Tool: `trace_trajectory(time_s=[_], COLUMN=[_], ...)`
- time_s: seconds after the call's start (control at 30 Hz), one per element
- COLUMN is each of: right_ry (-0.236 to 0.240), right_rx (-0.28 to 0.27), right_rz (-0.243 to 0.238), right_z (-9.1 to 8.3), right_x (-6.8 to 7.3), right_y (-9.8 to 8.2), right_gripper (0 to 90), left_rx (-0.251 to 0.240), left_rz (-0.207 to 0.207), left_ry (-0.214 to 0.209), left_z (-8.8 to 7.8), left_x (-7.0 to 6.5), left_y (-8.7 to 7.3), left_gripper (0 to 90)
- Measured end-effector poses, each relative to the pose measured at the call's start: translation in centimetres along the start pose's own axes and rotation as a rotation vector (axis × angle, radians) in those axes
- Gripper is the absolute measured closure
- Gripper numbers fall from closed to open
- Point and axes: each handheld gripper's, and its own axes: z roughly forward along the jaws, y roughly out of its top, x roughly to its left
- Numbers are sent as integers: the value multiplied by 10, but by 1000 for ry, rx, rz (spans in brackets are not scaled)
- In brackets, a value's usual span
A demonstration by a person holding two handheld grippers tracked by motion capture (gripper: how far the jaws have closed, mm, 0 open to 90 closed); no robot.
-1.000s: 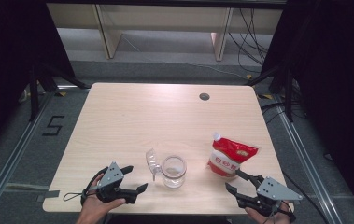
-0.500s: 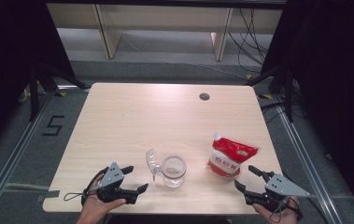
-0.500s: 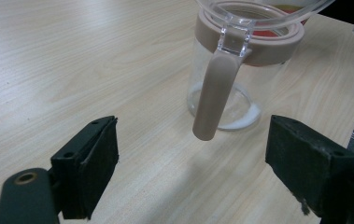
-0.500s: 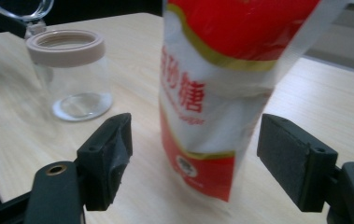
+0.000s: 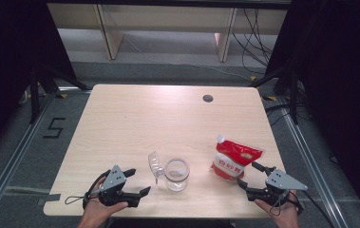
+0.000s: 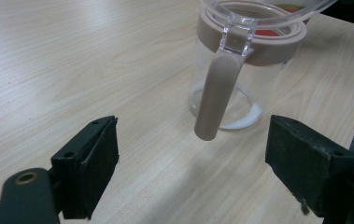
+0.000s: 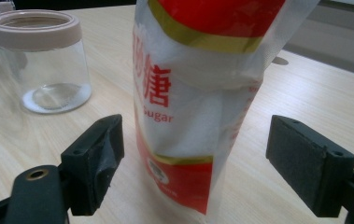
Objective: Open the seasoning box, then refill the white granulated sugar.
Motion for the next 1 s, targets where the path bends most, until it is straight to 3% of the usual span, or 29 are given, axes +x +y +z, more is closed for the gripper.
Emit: trace_trajectory(time_s=[0.07, 0.13, 0.27, 0.3, 0.37, 0.4, 0.5, 0.53, 0.6, 0.77, 0.83, 0.9, 1.0], right_ry=[2, 11, 3, 0, -2, -3, 25, 0, -6, 6, -12, 6, 12], right_rx=[-1, -19, -9, -16, -10, -28, -15, -40, -58, -49, -67, -42, -56], right_rz=[19, -7, 7, -16, -4, -28, -17, -36, -14, -18, -27, -7, -20], right_z=[2, 6, 11, 13, 14, 17, 18, 19, 20, 21, 22, 23, 25], right_x=[-1, -3, -2, -3, -1, -3, -2, -3, -2, -5, -5, -4, -5], right_y=[0, 0, 2, 3, 4, 5, 5, 5, 5, 4, 4, 3, 3], right_gripper=[200, 199, 193, 191, 186, 186, 185, 181, 178, 179, 178, 177, 176], left_rx=[-3, 1, -3, -3, 0, 6, 0, 0, 7, 7, 8, 6, 5], left_rz=[-2, 0, -2, -7, 0, 2, -10, -14, -10, -18, -11, -6, -12], left_ry=[-2, 3, -6, -2, -1, 3, 5, 10, 11, 4, 0, -3, -4], left_z=[0, 0, 1, 1, 1, 1, 2, 2, 2, 4, 5, 4, 4], left_x=[0, 0, 0, 0, 1, 1, 2, 2, 3, 3, 2, 2, 2], left_y=[0, 0, -1, -1, -1, 0, -1, -1, 0, 0, 1, 1, 0], left_gripper=[170, 170, 170, 170, 170, 170, 170, 170, 171, 171, 171, 171, 170])
